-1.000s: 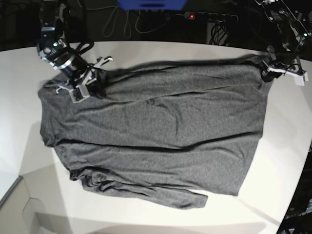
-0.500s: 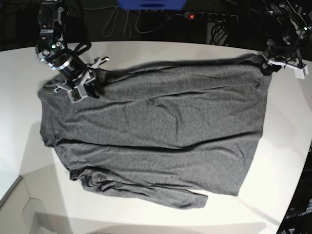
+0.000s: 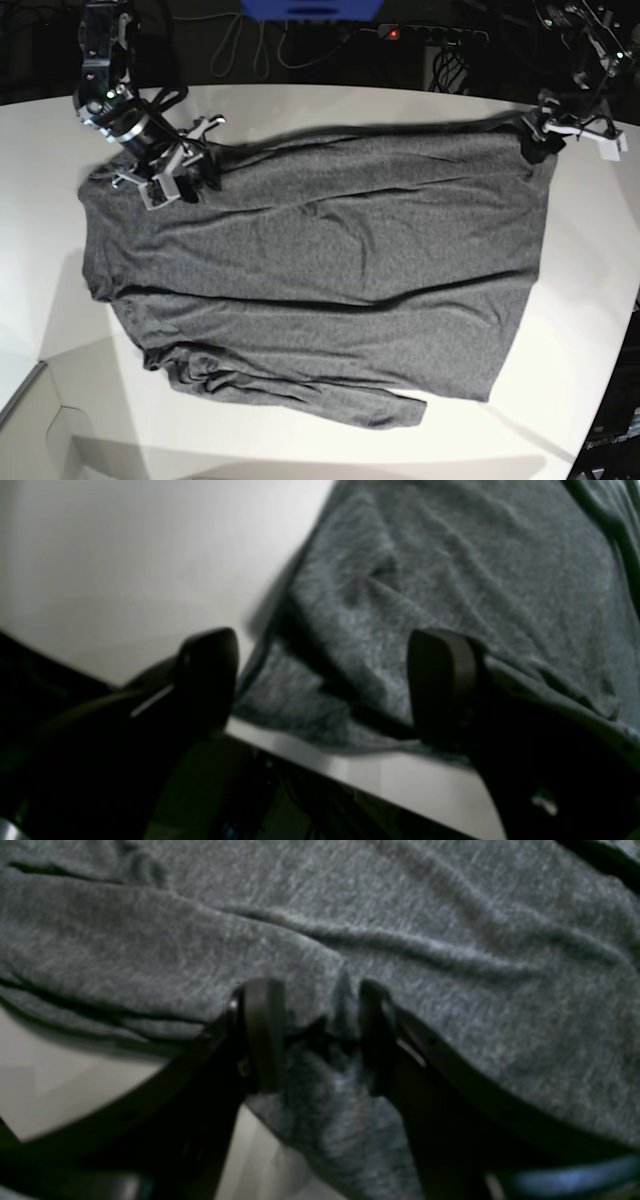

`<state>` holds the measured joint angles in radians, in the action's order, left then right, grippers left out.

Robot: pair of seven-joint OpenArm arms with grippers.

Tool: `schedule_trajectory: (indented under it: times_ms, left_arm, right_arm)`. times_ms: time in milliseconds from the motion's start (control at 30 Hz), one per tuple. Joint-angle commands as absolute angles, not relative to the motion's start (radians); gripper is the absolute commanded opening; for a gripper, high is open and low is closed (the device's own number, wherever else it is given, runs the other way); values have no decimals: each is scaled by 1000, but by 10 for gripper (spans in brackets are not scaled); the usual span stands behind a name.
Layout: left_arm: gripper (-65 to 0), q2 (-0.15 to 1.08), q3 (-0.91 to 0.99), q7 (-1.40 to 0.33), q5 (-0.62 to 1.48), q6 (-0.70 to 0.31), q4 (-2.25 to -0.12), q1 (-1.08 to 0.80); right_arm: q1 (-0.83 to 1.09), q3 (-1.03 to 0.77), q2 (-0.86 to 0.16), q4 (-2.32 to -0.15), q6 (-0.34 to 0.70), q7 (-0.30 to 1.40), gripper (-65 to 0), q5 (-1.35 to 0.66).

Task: Layout the t-shirt on the table in an organized manner, then fold the t-shirt properly
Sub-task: 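Drag the shirt edge with both grippers toward the robot to smooth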

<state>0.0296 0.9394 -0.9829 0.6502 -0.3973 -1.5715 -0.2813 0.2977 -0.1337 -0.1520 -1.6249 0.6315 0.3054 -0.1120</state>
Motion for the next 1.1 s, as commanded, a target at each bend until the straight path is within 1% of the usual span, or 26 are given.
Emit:
schedule_trajectory:
  times_ms: [0, 300, 367, 467, 533, 600, 667, 867, 1067]
  left_arm:
    - [-135, 35, 938, -993, 647, -398, -1577, -283]
    - [-138, 35, 935, -993, 644, -398, -1538, -277]
    - [-151, 38, 935, -993, 644, -398, -1518, -266]
    - [-240, 39, 935, -993, 645, -400, -1506, -262]
    - [-319, 36, 935, -993, 645, -400, -1506, -260]
    - [-364, 35, 935, -993, 645, -400, -1506, -254]
    - [-391, 35, 935, -993, 644, -400, -1504, -243]
    - [-452, 42, 935, -993, 644, -400, -1442, -217]
    - [-524, 38, 935, -993, 644, -400, -1434, -196]
  right_arm:
    - [295, -137, -157, -1643, 634, 280, -399, -128]
    - [309, -137, -157, -1679, 634, 278, -402, -128]
    - [309, -137, -157, -1685, 634, 278, -402, -128]
    - [311, -137, -157, -1696, 634, 278, -399, -128]
    - [323, -137, -157, -1701, 634, 278, -398, -128]
    - [329, -137, -157, -1702, 634, 275, -397, -128]
    - [331, -137, -157, -1702, 634, 274, -388, -128]
    - [369, -173, -145, -1725, 634, 269, -303, -128]
    - [403, -165, -142, -1738, 634, 271, -295, -128]
